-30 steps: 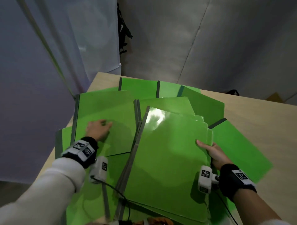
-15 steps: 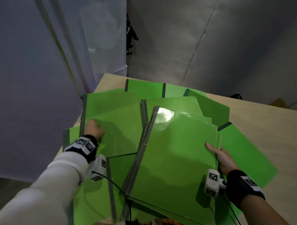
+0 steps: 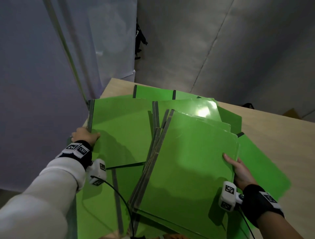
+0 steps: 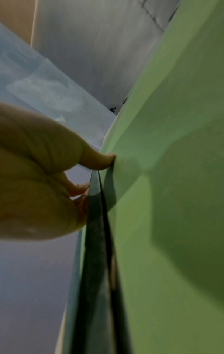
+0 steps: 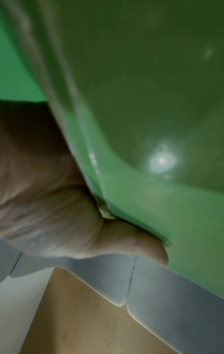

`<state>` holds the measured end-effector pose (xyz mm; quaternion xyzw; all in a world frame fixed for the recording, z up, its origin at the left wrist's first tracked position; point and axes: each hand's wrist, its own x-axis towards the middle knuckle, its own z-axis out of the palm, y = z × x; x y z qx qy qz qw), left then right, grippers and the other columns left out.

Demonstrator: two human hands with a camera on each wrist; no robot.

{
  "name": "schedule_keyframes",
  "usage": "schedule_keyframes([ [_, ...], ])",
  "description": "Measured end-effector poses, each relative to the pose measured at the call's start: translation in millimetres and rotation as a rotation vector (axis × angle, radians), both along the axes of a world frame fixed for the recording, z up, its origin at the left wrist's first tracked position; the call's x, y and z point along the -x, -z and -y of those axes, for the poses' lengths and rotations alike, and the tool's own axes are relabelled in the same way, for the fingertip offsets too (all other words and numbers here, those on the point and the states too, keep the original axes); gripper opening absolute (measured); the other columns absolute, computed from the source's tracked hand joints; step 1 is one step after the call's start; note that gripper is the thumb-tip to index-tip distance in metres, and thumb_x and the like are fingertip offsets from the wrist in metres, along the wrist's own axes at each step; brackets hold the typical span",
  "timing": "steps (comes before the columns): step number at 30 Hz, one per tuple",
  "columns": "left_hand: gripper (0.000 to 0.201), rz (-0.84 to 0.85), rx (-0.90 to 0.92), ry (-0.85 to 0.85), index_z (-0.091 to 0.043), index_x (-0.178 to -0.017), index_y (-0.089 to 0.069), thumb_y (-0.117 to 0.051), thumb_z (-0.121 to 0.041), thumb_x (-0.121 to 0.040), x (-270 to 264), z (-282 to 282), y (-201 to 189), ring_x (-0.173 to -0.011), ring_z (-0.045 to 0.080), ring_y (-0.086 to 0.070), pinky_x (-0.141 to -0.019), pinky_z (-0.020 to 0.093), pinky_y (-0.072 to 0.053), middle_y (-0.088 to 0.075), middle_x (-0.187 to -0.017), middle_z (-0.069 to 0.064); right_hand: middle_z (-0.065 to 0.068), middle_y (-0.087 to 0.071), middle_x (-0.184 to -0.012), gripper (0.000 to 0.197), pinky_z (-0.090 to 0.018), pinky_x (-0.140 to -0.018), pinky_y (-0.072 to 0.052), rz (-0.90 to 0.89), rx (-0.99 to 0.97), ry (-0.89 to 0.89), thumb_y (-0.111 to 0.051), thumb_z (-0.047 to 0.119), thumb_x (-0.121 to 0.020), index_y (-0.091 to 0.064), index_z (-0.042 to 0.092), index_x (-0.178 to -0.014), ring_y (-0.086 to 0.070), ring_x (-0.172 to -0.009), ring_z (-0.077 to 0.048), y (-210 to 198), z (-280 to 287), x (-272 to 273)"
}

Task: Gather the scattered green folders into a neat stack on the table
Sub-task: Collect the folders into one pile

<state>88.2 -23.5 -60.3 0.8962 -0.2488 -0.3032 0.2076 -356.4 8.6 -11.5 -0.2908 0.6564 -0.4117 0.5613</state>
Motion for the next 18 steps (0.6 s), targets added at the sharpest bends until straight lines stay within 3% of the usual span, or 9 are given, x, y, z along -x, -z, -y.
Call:
schedule_keyframes([
  [2, 0.052, -0.013, 0.064, -0.012, 0.008, -0.122, -0.057, -0.068, -0.024, -0.083, -0.1, -0.8, -1.4, -0.114, 0.045, -0.055, -0.095, 0.047, -0.045, -0.06, -0.122, 0.031, -0.018, -0.012, -0.158, 0.154, -0.044, -0.117, -0.009, -0.038, -0.006, -0.035, -0.083, 0.056, -0.03, -0.001, 0.006, -0.15, -0.013, -0.146, -0.029, -3.1, -1.2, 1.2],
  [3, 0.046, -0.03, 0.091, -0.021, 0.009, -0.121, -0.058, -0.065, -0.02, -0.086, -0.3, -0.6, -1.9, -0.112, 0.044, -0.058, -0.093, 0.046, -0.045, -0.061, -0.119, 0.031, -0.018, -0.012, -0.158, 0.158, -0.044, -0.117, -0.009, -0.029, -0.003, -0.034, -0.083, 0.055, -0.024, -0.001, 0.006, -0.15, -0.013, -0.146, -0.029, -3.4, -2.2, 1.4],
  [4, 0.043, -0.043, 0.127, -0.041, 0.009, -0.121, -0.059, -0.063, -0.018, -0.087, -1.9, 0.6, -0.3, -0.111, 0.044, -0.058, -0.094, 0.045, -0.045, -0.062, -0.118, 0.031, -0.018, -0.013, -0.158, 0.158, -0.043, -0.117, -0.01, -0.013, 0.002, -0.035, -0.083, 0.053, -0.024, -0.001, 0.006, -0.15, -0.014, -0.145, -0.029, -0.2, -1.4, 5.7],
  [7, 0.046, -0.184, 0.235, -0.085, 0.007, -0.122, -0.058, -0.064, -0.021, -0.086, -0.4, 1.0, -6.1, -0.111, 0.042, -0.059, -0.099, 0.045, -0.046, -0.062, -0.12, 0.029, -0.018, -0.01, -0.158, 0.14, -0.044, -0.117, -0.009, 0.016, -0.006, -0.007, -0.077, 0.046, -0.04, 0.0, 0.006, -0.15, -0.012, -0.146, -0.03, 4.9, -1.3, 10.2],
  [9, 0.057, -0.265, 0.301, -0.028, 0.005, -0.125, -0.054, -0.069, -0.028, -0.081, 1.0, 6.1, -7.6, -0.112, 0.04, -0.059, -0.1, 0.048, -0.046, -0.061, -0.123, 0.026, -0.019, -0.011, -0.158, 0.142, -0.044, -0.117, -0.009, 0.016, -0.003, -0.003, -0.078, 0.046, -0.039, 0.001, 0.006, -0.15, -0.013, -0.146, -0.03, 5.7, -0.7, 10.7],
  [12, 0.059, -0.23, 0.436, 0.076, 0.003, -0.133, -0.042, -0.067, -0.018, -0.084, 3.0, 9.9, -20.6, -0.119, 0.031, -0.052, -0.105, 0.047, -0.04, -0.053, -0.131, 0.015, -0.019, -0.013, -0.158, 0.176, -0.044, -0.117, -0.011, -0.021, 0.01, 0.002, -0.085, 0.055, -0.006, 0.002, 0.006, -0.15, -0.015, -0.145, -0.03, 10.3, -2.3, 14.3],
  [13, 0.055, -0.187, 0.489, 0.051, 0.002, -0.135, -0.04, -0.063, -0.012, -0.087, 2.3, 10.9, -26.2, -0.123, 0.031, -0.049, -0.107, 0.047, -0.038, -0.051, -0.135, 0.016, -0.018, -0.012, -0.158, 0.176, -0.045, -0.117, -0.01, -0.015, -0.005, 0.008, -0.085, 0.056, -0.006, 0.003, 0.007, -0.15, -0.013, -0.146, -0.03, 12.2, -1.7, 15.8],
  [16, 0.053, -0.097, 0.63, 0.002, 0.002, -0.138, -0.037, -0.058, -0.008, -0.089, -1.7, 14.3, -33.4, -0.131, 0.034, -0.044, -0.111, 0.046, -0.034, -0.046, -0.142, 0.021, -0.018, -0.007, -0.159, 0.144, -0.044, -0.117, -0.01, 0.031, -0.011, 0.019, -0.078, 0.044, -0.039, 0.006, 0.007, -0.15, -0.011, -0.146, -0.03, 10.0, -0.9, 14.1],
  [18, 0.056, -0.103, 0.623, 0.038, 0.001, -0.14, -0.036, -0.058, -0.008, -0.089, 2.6, 13.3, -31.8, -0.133, 0.034, -0.042, -0.112, 0.046, -0.033, -0.044, -0.144, 0.02, -0.019, -0.009, -0.158, 0.134, -0.045, -0.117, -0.012, 0.062, -0.03, 0.039, -0.074, 0.04, -0.046, 0.006, 0.007, -0.15, -0.014, -0.146, -0.031, 11.0, 0.5, 14.9],
])
